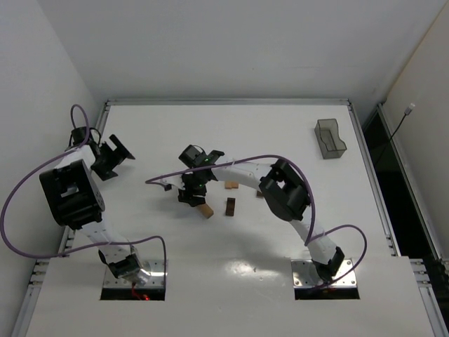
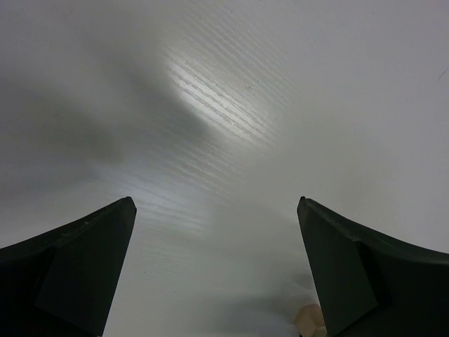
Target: Build the wood block tower
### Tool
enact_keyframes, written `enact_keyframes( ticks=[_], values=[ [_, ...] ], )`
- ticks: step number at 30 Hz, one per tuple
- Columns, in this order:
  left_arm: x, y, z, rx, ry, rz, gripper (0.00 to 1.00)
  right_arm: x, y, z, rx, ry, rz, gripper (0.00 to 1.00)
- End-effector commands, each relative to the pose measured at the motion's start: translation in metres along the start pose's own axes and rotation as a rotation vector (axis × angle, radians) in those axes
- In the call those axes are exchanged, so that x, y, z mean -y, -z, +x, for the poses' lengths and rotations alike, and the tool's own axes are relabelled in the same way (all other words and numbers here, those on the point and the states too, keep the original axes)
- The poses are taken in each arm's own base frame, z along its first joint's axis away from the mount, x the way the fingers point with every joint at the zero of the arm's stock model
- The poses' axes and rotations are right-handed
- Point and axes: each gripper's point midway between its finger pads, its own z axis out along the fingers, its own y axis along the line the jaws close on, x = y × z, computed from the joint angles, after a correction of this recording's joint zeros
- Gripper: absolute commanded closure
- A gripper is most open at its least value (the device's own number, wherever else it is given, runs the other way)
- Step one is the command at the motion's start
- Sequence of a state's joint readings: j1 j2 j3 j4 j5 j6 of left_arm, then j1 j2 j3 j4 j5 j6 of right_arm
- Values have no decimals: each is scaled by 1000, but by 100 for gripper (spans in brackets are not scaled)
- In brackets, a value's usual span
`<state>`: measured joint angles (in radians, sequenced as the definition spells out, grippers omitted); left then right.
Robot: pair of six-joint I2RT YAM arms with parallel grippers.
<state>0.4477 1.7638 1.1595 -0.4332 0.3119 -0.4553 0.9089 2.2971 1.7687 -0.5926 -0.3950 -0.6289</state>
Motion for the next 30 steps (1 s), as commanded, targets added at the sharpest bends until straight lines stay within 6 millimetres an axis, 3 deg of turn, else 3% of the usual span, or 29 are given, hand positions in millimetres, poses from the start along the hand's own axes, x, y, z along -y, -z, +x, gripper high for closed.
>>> enact_keyframes(
  ticks=[1, 6, 9, 10, 11, 13, 15, 18, 19, 21, 22, 23, 26, 27, 28, 30],
  values=[
    [5, 4, -13, 21, 21, 30, 0, 11, 11, -11, 26, 33, 26, 44],
    [4, 1, -12, 13, 24, 27, 0, 12, 13, -6, 16, 30, 22, 55],
    [4, 1, -12, 13, 24, 27, 0, 11, 15, -6, 16, 30, 22, 78],
    [4, 1, -12, 13, 24, 27, 0, 11, 15, -6, 16, 30, 22, 92],
    [4, 1, -12, 13, 24, 27, 0, 11, 15, -6, 16, 30, 22, 97],
    [6, 5, -14, 22, 20, 31, 0, 8, 19, -9, 24, 10, 16, 100],
    [7, 13, -21, 58, 11, 20, 0, 11, 36, -27, 71, -15, 45, 100],
    [16, 24, -19, 105, -73, -20, 0, 14, 56, -45, 117, -213, 117, 100],
    [28, 26, -12, 108, -108, -19, 0, 20, 71, -53, 139, -345, 189, 100],
    [35, 38, -8, 156, -179, -48, 0, 26, 85, -45, 135, -491, 278, 100],
    [49, 40, -1, 172, -222, -44, 0, 45, 98, -31, 102, -575, 443, 100],
    [52, 43, 1, 188, -250, -62, 0, 46, 117, -31, 123, -679, 520, 100],
    [66, 59, 6, 261, -301, -73, 0, 40, 132, 1, 71, -804, 662, 100],
    [67, 61, 9, 278, -298, -74, 0, 43, 149, 2, 112, -885, 713, 100],
    [77, 73, 3, 327, -293, -51, 0, 48, 163, 15, 98, -936, 796, 100],
    [79, 79, 6, 332, -286, -31, 0, 43, 175, 33, 107, -1062, 854, 100]
  ],
)
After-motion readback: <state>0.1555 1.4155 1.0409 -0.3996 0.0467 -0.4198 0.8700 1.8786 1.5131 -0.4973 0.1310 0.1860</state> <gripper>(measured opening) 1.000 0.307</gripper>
